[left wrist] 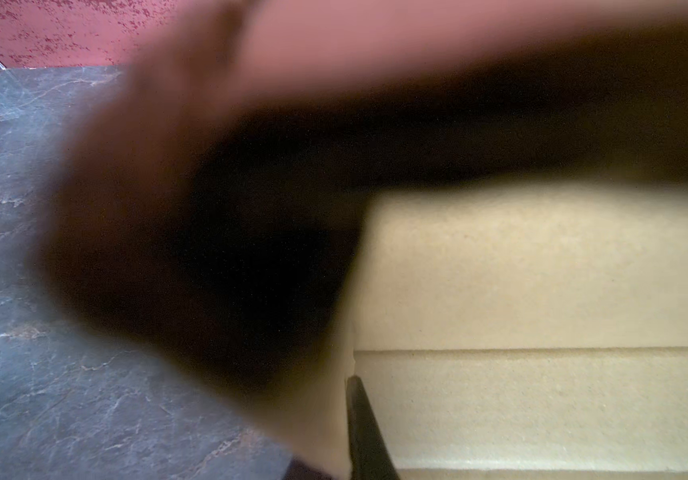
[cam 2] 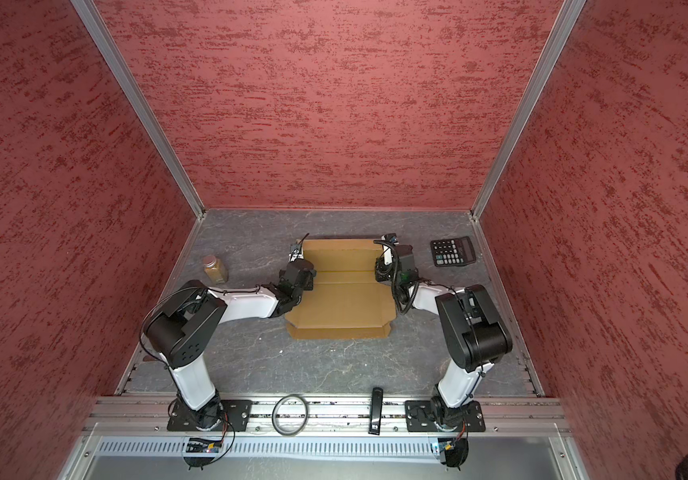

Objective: Fold the paper box

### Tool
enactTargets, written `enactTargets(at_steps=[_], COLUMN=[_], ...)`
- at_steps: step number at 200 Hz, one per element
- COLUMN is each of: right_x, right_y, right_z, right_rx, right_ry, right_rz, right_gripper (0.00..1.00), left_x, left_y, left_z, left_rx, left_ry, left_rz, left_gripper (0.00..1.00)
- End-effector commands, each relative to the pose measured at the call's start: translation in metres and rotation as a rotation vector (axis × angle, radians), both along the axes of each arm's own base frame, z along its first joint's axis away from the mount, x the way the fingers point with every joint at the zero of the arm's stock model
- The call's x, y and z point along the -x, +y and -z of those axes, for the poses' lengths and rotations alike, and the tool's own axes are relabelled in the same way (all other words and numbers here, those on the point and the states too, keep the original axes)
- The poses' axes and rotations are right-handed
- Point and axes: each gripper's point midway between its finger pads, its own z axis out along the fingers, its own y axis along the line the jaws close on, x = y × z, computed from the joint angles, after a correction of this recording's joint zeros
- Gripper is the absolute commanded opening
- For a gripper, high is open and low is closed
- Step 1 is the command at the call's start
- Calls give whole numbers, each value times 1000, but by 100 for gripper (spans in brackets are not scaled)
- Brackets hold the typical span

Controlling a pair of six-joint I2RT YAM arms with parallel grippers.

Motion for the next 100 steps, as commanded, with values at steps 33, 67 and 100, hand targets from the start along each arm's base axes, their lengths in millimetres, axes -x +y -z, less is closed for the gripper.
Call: enactTargets(at_steps=[33, 67, 100], right_x=[-11, -11, -12], right_y=[18, 17, 17], right_z=[-24, -23, -23], right_rx=[-40, -24, -10], right_ry=[-67, -55, -46], right_rz=[-49, -50, -57], right_gripper=[12, 11, 11], left_x=[6, 5, 5], left_y=[-8, -10, -11], left_z=[-3, -6, -8], left_rx=[25, 43, 51], left_ry=[16, 15, 11], left_rz=[38, 41, 43], left_gripper=[10, 10, 10])
